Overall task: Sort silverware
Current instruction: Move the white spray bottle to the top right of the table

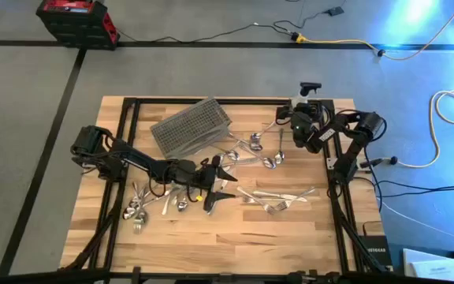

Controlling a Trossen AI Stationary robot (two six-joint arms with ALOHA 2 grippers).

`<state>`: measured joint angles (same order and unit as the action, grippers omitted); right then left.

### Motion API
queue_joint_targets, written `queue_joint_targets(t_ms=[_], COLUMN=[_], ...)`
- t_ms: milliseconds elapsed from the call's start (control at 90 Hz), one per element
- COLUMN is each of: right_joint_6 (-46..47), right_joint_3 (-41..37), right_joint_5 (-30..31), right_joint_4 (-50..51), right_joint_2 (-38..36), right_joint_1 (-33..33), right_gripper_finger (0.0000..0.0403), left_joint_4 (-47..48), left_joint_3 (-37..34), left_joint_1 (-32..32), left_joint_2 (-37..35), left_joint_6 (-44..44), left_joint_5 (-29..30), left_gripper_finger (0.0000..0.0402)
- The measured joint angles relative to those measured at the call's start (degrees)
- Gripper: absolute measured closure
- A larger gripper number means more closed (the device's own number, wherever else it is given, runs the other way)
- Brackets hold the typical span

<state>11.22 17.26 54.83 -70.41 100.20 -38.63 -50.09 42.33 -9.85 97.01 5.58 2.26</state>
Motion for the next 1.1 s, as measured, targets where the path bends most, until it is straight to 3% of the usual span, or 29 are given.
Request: queue_joint_targets(t_ms=[633,1100], right_joint_6=[-2.3,-8.9], right_joint_3=[0.0,-0.1], right_joint_5=[2.6,5.2], right_joint_4=[3.1,3.9], right_joint_2=[-0.7,-7.1], right_joint_1=[1.2,5.0], right_gripper_finger=[0.0073,0.0073], left_joint_4=[0.0,0.3], left_joint_3=[0.0,0.0], left_joint_1=[0.0,0.0], left_joint_2=[0.0,0.0], left_joint_6=[0.0,0.4], left_joint_5=[0.0,0.0], left_gripper_finger=[0.0148,0.0148])
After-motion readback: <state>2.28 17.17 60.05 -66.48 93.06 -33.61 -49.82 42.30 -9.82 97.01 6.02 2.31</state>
